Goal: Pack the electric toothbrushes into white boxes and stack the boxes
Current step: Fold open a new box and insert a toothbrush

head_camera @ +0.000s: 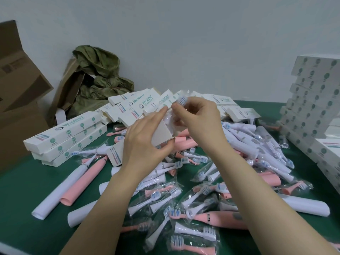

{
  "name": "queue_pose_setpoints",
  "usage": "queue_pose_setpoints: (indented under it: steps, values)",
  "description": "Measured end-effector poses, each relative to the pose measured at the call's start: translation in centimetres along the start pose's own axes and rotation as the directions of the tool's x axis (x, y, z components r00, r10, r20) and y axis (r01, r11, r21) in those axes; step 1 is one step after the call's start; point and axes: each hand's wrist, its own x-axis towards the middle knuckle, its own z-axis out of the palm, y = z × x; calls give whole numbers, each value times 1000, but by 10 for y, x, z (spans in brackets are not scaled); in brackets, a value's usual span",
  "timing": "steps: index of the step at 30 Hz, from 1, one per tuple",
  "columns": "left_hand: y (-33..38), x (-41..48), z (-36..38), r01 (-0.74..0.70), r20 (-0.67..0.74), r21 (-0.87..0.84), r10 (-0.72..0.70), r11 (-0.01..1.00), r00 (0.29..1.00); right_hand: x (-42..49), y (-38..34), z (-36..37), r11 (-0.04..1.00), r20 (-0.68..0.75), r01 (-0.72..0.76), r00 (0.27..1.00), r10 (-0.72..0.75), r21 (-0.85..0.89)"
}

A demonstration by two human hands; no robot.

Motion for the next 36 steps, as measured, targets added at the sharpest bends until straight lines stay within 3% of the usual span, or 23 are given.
queue_pose_setpoints:
  steps: [5,11,16,18,20,24,27,29,31,32,34,36]
  values:
    - [2,0,-5,9,-39,-51,-11,999,999,-2,2,0,975,-67,-99,991,114,201]
    - [5,2,-7,9,-69,-42,-12,999,998,-10,2,13,991,-61,49,997,-42,125]
    - [6,3,-7,31,-68,-20,-32,999,997,-14,5,20,960,-200,10,979,48,280]
    - [7,3,-6,48,-67,-35,-51,998,996,-17,6,24,983,-199,62,980,-27,172]
    - [7,4,-7,72,-65,-68,-76,995,995,-21,7,29,987,-109,163,981,-162,-3]
    - [6,3,-11,116,-76,-139,-127,984,989,-24,11,30,897,219,334,935,-278,-289]
    - [2,5,-13,121,-70,-84,-127,989,989,-17,7,21,926,427,274,893,-144,-259]
    - [-1,3,-14,74,-63,-10,-74,997,995,-8,6,9,990,366,115,927,-79,-76]
    - [-5,2,-16,63,-64,25,-61,998,996,3,11,-7,997,193,-68,979,59,43]
    - [-7,3,-16,67,-69,26,-65,997,995,7,17,-18,987,146,-159,977,156,9]
    - [-5,5,-15,79,-64,12,-78,997,995,13,31,-40,926,172,-256,935,310,-279]
    - [-3,5,-13,63,-44,14,-62,998,997,15,45,-52,782,284,-174,866,411,-599]
